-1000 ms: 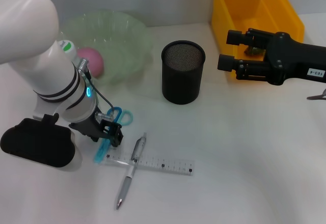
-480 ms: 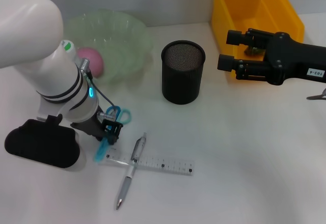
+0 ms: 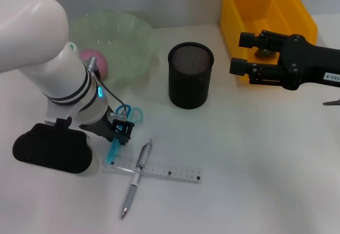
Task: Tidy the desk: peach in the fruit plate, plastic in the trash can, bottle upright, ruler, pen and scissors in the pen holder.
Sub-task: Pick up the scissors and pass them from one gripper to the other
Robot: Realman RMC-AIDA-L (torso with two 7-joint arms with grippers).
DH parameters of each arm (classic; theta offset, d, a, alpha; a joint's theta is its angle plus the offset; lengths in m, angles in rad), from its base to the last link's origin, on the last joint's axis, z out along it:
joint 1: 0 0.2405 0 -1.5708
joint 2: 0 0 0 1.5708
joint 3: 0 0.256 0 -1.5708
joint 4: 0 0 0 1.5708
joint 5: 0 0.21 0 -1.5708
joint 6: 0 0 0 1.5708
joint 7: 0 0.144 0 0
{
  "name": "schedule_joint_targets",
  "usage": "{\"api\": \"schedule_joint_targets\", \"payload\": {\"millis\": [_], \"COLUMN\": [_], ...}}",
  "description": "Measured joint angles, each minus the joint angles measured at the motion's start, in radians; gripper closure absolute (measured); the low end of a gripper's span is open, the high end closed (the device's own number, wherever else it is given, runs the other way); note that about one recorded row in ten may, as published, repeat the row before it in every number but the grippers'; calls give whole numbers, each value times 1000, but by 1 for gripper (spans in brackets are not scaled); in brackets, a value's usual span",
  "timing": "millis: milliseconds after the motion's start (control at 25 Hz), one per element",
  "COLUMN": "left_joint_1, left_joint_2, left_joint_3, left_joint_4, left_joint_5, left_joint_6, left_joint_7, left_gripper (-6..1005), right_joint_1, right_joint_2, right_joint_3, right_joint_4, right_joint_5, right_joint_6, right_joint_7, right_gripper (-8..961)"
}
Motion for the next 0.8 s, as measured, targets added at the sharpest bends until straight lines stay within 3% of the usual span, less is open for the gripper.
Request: {"api": "schedule_joint_targets", "payload": {"millis": [400, 800], "left_joint_1": [42, 68], "left_joint_2": [3, -9], "left_joint_3": [-3, -2], "left_joint_4": [101, 183], "left_joint_5": [66, 114], "left_joint_6": [2, 3], "left_joint_7": [-116, -173], "left_gripper": [778, 776], "right_joint_1": [-3, -19], "right_joint_2": [3, 3], "right_joint_3": [39, 66], "right_joint_4": [15, 36], "right_joint_5": [34, 54], "right_joint_6": [72, 97], "right_joint_7": [40, 74], "right_gripper": [128, 128]}}
